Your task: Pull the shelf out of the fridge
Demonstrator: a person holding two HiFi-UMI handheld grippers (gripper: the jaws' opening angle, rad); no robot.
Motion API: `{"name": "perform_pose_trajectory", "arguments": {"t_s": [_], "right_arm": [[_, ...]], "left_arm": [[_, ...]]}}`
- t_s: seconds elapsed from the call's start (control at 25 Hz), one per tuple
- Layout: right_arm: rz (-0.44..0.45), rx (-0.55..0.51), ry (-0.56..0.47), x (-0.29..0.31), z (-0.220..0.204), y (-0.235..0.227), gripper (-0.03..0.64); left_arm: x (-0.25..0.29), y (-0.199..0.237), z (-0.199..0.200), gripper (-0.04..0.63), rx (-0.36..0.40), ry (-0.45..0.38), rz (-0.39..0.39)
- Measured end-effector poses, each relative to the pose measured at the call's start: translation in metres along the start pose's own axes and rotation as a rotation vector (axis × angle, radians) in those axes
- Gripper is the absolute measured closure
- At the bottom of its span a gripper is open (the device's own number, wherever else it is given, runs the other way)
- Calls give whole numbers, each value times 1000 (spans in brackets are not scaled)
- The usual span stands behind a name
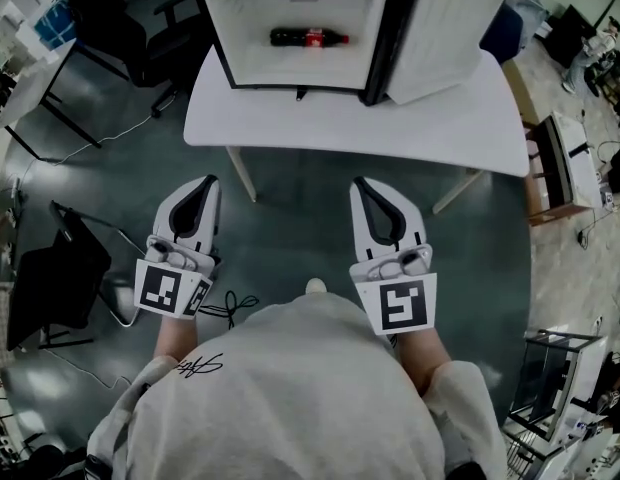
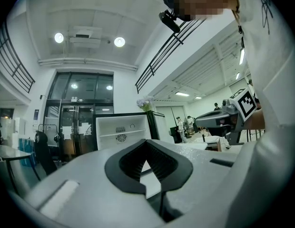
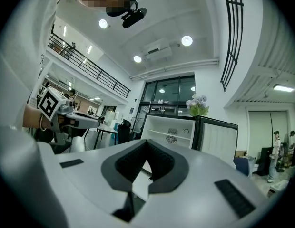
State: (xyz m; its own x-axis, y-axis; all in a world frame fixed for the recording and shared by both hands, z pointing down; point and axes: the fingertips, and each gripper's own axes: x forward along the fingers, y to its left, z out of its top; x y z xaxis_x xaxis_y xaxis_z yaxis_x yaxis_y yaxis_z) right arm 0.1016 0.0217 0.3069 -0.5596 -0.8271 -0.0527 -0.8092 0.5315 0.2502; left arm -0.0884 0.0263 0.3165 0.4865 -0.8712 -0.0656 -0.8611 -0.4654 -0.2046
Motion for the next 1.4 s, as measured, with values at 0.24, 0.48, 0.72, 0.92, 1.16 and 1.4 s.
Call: {"name": "perform_pose_trajectory", "arguments": {"t_s": [0.24, 0.48, 0.72, 0.92, 1.16, 1.4], "right_arm": [[22, 5, -6, 12, -6, -15, 604], [33, 14, -7, 19, -14, -16, 604], [22, 19, 10, 20, -18, -18, 604], [19, 24, 8, 20, -20, -18, 604], [26, 29, 10, 17, -20, -21, 604], [37, 31, 6, 18, -25, -22, 604]], "left_arm": [[20, 2, 1, 592, 5, -3, 17], [24, 3, -8, 592, 3, 20, 25], [26, 6, -10, 592, -9, 17, 28], [27, 6, -12, 592, -12, 20, 25], [31, 2, -7, 592, -11, 14, 27], [26, -2, -11, 592, -20, 27, 42]]}}
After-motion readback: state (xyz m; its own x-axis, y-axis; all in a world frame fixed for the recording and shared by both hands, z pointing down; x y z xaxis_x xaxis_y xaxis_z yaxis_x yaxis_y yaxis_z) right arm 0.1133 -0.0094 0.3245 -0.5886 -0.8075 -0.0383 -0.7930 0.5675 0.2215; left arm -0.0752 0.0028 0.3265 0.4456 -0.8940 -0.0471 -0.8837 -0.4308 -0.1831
